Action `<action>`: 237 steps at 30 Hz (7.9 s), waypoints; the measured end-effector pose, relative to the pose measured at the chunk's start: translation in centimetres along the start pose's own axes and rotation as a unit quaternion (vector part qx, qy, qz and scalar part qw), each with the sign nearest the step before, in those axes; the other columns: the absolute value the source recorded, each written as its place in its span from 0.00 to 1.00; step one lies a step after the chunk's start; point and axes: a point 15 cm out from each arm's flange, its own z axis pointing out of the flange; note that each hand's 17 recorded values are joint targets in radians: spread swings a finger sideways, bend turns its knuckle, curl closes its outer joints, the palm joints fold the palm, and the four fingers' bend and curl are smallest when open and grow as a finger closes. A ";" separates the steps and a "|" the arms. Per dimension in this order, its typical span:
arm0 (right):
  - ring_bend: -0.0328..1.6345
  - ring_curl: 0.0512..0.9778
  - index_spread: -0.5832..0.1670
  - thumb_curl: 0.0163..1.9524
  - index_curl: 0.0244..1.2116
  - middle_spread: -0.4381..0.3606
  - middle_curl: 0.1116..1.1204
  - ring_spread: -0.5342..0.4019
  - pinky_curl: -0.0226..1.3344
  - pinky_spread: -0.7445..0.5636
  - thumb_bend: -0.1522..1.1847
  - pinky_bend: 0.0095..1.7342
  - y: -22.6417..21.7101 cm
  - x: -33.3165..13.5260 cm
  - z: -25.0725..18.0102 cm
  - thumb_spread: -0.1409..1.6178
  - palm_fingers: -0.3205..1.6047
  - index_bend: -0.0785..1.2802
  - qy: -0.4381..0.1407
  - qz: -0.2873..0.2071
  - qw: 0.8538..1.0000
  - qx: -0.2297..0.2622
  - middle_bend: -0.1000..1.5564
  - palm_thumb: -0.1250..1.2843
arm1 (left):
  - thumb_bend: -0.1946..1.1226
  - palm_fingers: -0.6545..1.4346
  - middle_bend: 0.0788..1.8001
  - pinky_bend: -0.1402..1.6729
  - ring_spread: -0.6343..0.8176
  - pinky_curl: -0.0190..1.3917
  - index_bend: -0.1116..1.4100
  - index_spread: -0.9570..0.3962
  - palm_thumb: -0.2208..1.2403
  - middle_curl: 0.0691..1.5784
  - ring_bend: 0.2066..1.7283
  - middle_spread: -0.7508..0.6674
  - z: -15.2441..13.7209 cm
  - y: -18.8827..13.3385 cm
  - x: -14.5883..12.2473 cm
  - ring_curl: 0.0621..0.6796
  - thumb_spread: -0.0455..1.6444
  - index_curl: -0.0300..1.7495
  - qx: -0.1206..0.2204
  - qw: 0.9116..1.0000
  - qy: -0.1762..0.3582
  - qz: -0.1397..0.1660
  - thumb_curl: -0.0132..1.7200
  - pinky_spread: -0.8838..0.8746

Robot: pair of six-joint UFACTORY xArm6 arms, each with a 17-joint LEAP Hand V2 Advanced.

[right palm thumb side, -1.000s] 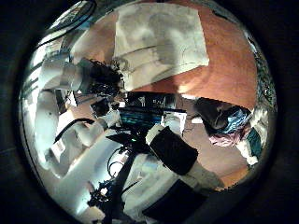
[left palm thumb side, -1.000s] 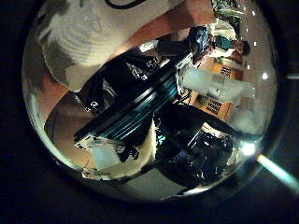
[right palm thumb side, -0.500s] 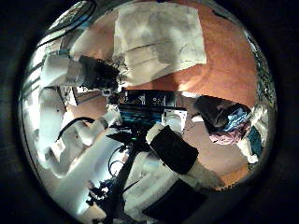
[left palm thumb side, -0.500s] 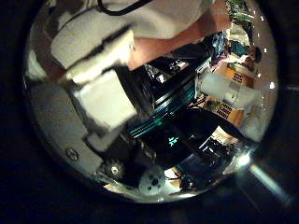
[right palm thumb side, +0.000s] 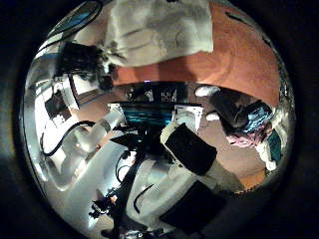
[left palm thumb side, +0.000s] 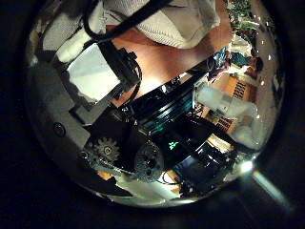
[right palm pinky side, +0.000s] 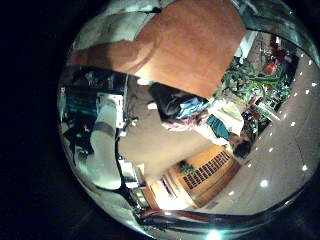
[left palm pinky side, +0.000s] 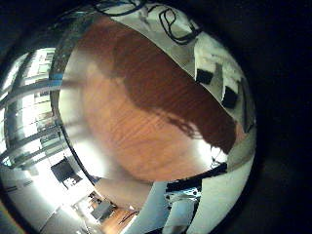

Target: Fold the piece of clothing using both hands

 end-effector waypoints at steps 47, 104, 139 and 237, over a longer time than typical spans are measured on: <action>0.66 0.34 0.28 0.19 0.18 0.22 0.36 0.24 0.22 0.32 0.10 0.57 -13.5 1.1 8.7 0.67 0.66 0.17 0.095 0.037 0.993 0.057 0.35 0.58 | 0.14 0.83 0.46 0.55 0.09 0.47 0.20 0.15 0.70 0.60 0.66 0.09 -9.3 -0.2 -3.2 0.71 0.67 0.77 -0.059 0.989 0.135 -0.008 0.36 0.09; 0.52 0.33 0.37 0.17 0.34 0.37 0.34 0.39 0.24 0.56 0.10 0.41 -15.3 -5.0 9.3 0.66 0.29 0.24 0.071 -0.043 0.995 0.049 0.35 0.44 | 0.14 0.83 0.45 0.54 0.09 0.49 0.20 0.17 0.70 0.61 0.65 0.08 -10.3 3.4 -6.7 0.72 0.68 0.80 -0.052 0.981 0.185 -0.026 0.37 0.08; 0.83 0.71 0.20 0.28 0.83 0.25 0.82 0.31 0.51 0.40 0.16 0.80 -15.7 -3.8 5.0 0.65 0.73 0.77 0.095 0.006 0.990 0.105 0.80 0.83 | 0.14 0.83 0.45 0.54 0.09 0.50 0.20 0.17 0.70 0.61 0.65 0.07 -12.8 6.1 -7.0 0.72 0.68 0.80 -0.041 0.973 0.228 -0.010 0.37 0.08; 0.57 0.37 0.53 0.13 0.36 0.51 0.39 0.51 0.37 0.66 0.10 0.45 -26.8 5.8 -0.1 0.72 0.31 0.20 -0.120 0.165 0.978 0.043 0.39 0.18 | 0.13 0.41 0.07 0.33 0.41 0.55 0.20 0.68 0.61 0.30 0.42 0.62 -10.4 -3.1 -14.5 0.52 0.69 0.36 0.128 0.961 0.198 -0.143 0.27 0.45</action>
